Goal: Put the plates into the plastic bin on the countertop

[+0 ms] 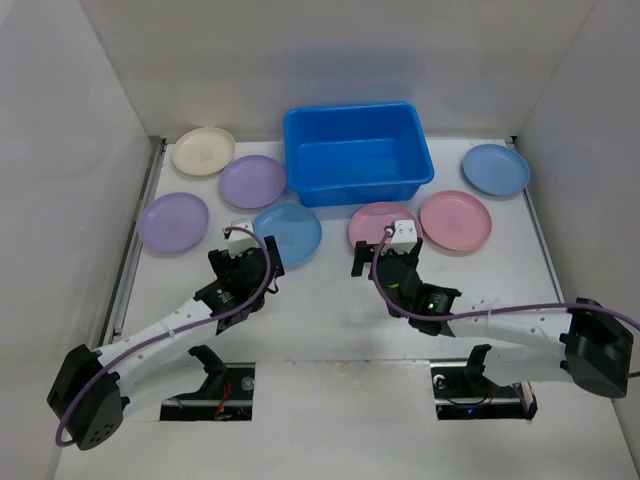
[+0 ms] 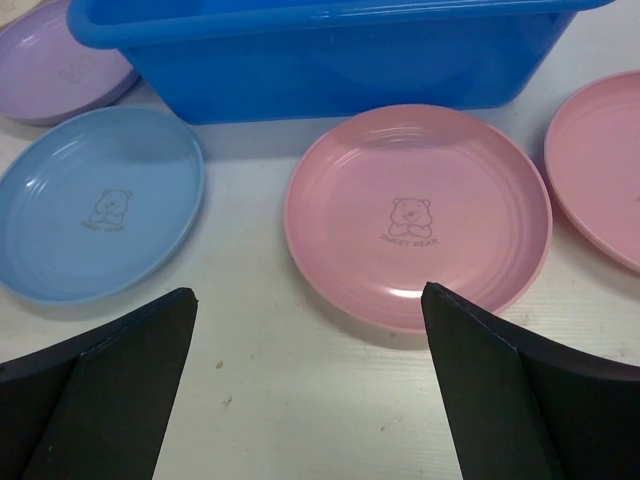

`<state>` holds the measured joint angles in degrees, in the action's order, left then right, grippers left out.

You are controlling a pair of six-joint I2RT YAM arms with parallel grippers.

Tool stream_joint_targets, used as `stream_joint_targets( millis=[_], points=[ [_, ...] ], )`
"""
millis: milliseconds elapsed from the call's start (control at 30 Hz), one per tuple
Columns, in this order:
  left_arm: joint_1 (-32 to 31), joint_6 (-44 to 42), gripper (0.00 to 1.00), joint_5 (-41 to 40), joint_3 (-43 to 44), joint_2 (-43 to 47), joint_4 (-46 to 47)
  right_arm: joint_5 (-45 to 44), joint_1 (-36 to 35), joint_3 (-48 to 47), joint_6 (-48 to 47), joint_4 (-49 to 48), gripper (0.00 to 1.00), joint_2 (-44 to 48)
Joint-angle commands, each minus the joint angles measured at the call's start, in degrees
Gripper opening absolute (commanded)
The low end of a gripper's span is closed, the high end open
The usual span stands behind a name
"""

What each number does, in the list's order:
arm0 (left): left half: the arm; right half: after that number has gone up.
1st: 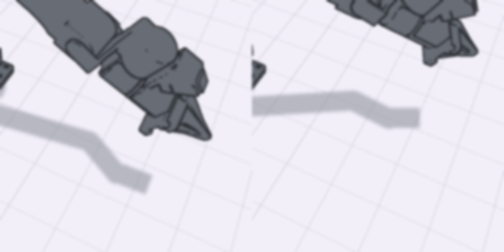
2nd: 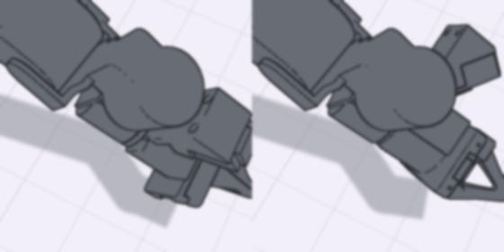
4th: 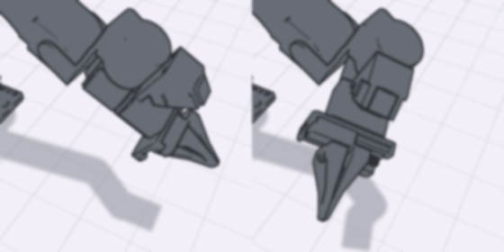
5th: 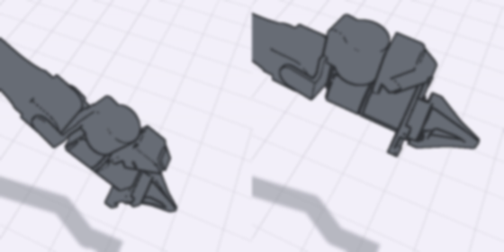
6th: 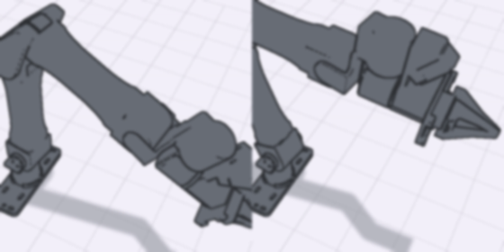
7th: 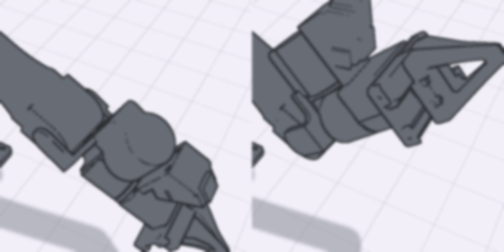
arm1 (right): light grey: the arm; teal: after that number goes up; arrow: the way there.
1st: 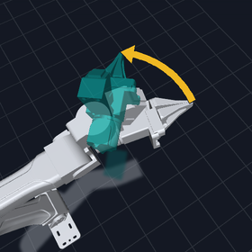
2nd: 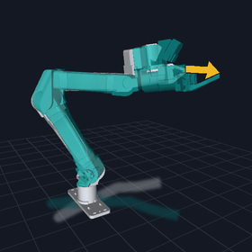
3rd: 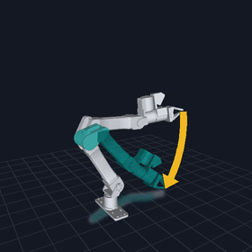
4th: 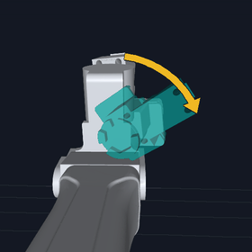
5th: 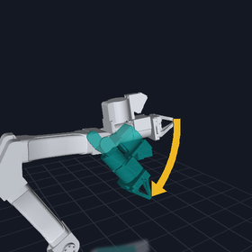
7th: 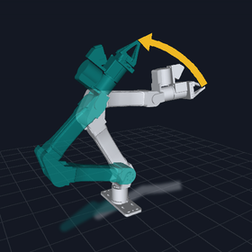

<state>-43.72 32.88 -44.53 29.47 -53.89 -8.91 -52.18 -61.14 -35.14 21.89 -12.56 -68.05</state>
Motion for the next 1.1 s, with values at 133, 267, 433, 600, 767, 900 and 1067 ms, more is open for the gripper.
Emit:
stream_joint_targets(
  millis=[133,267,433,600,767,900,1067],
  points=[
    [0.4,-6.5,1.00,-2.4,1.0,0.9,6.1,0.5,0.4,-2.2,0.1,-2.3,1.00,-2.0],
    [1.7,-8.4,1.00,-1.3,-1.3,4.4,9.2,0.6,0.4,-2.3,0.1,-2.3,1.00,-2.1],
    [9.5,-7.9,1.00,1.2,-0.7,5.0,10.2,1.4,0.4,-2.1,0.1,-2.5,1.00,-2.2],
    [18.4,-2.7,0.94,2.3,1.5,0.5,10.7,1.3,0.4,-1.4,0.2,-2.9,1.00,-1.5],
    [28.9,3.3,0.87,5.9,1.8,-1.6,12.2,1.5,0.4,-0.1,0.0,-4.8,1.00,-0.5],
    [37.0,10.6,0.81,10.2,1.1,-2.2,11.5,1.5,0.4,0.9,0.2,-5.8,1.00,0.4],
    [45.7,18.2,0.75,17.3,0.1,-4.6,11.8,2.2,0.4,1.6,0.3,-6.8,1.00,0.7]
  ],
)
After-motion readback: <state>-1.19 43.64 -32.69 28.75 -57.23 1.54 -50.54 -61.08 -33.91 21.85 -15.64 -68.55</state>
